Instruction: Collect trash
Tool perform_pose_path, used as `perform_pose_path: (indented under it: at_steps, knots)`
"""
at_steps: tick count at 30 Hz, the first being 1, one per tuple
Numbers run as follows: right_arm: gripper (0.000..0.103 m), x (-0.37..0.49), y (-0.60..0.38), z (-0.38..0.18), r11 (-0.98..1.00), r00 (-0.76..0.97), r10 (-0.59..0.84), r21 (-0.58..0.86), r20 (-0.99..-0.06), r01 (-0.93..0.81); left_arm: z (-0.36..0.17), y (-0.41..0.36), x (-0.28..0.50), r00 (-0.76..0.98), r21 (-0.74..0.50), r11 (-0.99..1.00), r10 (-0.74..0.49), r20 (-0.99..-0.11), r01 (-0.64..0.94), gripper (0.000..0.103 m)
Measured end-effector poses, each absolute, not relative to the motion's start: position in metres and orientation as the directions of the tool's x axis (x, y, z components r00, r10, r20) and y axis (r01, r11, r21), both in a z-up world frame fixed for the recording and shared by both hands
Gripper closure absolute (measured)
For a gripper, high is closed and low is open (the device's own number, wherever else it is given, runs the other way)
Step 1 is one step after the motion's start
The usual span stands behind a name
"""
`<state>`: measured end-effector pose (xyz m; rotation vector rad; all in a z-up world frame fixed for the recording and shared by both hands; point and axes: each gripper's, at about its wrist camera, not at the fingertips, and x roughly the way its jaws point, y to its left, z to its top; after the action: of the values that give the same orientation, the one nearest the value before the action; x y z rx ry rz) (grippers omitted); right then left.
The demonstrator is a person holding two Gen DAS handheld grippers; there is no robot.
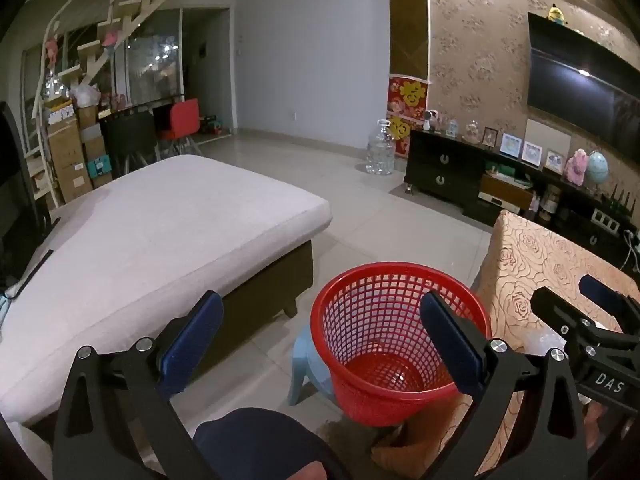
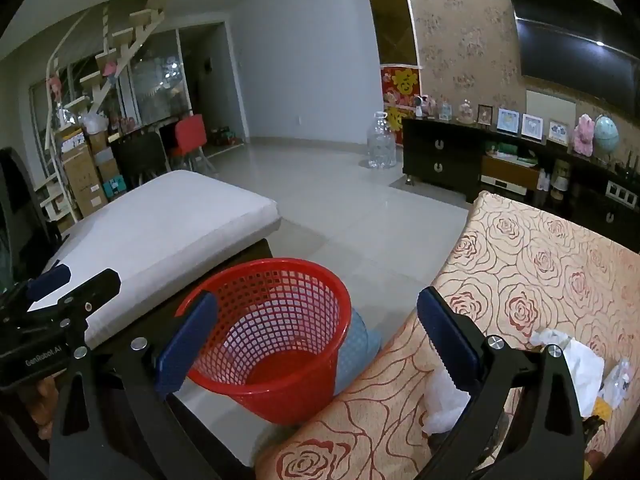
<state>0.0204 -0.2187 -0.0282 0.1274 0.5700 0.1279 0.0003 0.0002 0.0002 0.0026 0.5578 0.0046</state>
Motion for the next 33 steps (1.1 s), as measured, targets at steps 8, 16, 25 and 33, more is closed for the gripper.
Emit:
perform_pose_path:
  at_steps: [8, 16, 25, 33]
  knots:
    - [0.006, 0.019, -0.220, -0.029, 0.983, 0.832, 0.161, 0.166, -0.531, -0.084, 0.001, 0.000, 0.001, 0.847, 0.005, 1.000, 0.005, -0.532, -0.003, 0.008]
    - [0.006, 0.016, -0.219, -0.030, 0.983, 0.830, 0.157, 0.161, -0.535, -0.083, 0.000, 0.002, -0.006, 0.842, 0.004, 1.000, 0.002, -0.539, 0.000, 0.008]
    - [0.006, 0.011, -0.225, -0.033, 0.983, 0.829, 0.159, 0.165, -0.537, -0.082, -0.007, -0.004, -0.003, 0.839, 0.009, 1.000, 0.004, -0.545, 0.001, 0.008]
    - [0.006, 0.011, -0.225, -0.032, 0.983, 0.827, 0.158, 0.164, -0.539, -0.081, -0.008, -0.005, -0.001, 0.838, 0.014, 1.000, 0.005, -0.545, 0.003, 0.008]
